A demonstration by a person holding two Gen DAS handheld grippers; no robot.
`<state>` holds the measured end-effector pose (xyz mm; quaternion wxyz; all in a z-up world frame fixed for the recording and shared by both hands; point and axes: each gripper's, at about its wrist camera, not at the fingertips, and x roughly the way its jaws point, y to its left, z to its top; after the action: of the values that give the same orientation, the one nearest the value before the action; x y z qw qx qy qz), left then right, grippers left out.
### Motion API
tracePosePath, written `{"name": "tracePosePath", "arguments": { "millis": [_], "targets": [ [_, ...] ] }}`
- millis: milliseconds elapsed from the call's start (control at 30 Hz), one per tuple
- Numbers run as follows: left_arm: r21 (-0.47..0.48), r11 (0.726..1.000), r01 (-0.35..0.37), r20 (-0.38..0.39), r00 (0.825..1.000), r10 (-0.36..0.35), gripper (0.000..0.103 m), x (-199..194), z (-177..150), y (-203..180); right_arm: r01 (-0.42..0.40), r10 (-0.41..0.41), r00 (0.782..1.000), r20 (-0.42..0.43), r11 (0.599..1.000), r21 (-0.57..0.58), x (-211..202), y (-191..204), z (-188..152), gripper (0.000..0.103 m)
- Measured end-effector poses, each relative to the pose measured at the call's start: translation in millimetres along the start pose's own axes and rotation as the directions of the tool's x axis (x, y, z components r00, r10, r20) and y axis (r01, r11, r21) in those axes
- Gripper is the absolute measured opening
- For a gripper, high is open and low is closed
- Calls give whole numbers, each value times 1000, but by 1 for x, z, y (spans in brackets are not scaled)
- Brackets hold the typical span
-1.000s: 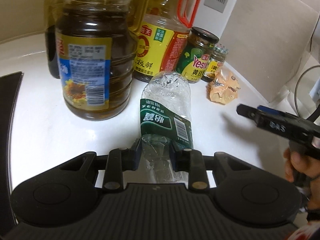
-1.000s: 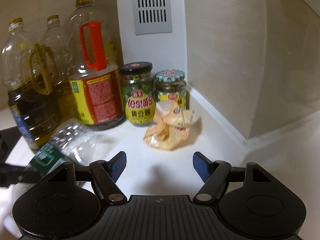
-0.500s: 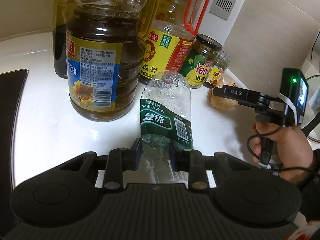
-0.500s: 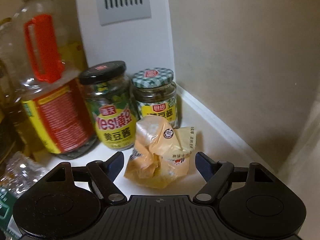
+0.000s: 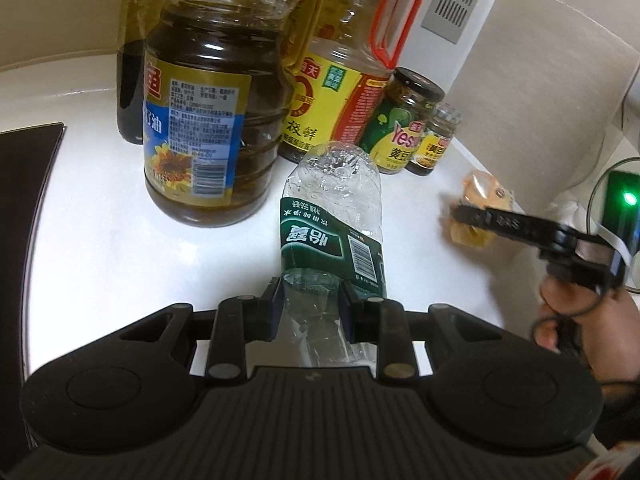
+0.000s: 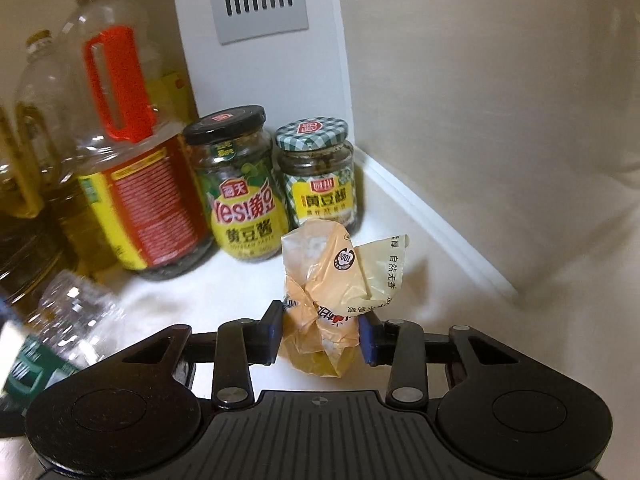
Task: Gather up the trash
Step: 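Carry the water bottle and yellow wrapper down over the wastebasket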
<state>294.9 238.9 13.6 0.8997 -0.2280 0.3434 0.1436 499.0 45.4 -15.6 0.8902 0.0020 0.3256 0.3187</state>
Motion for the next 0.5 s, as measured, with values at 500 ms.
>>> {"name": "tracePosePath", "arguments": {
  "millis": [500],
  "targets": [
    [-38,999,5,5,1000,-5,26,-45,-59,-60,-100,100,995,-28,995,13,-129,-36,-79,38]
  ]
}}
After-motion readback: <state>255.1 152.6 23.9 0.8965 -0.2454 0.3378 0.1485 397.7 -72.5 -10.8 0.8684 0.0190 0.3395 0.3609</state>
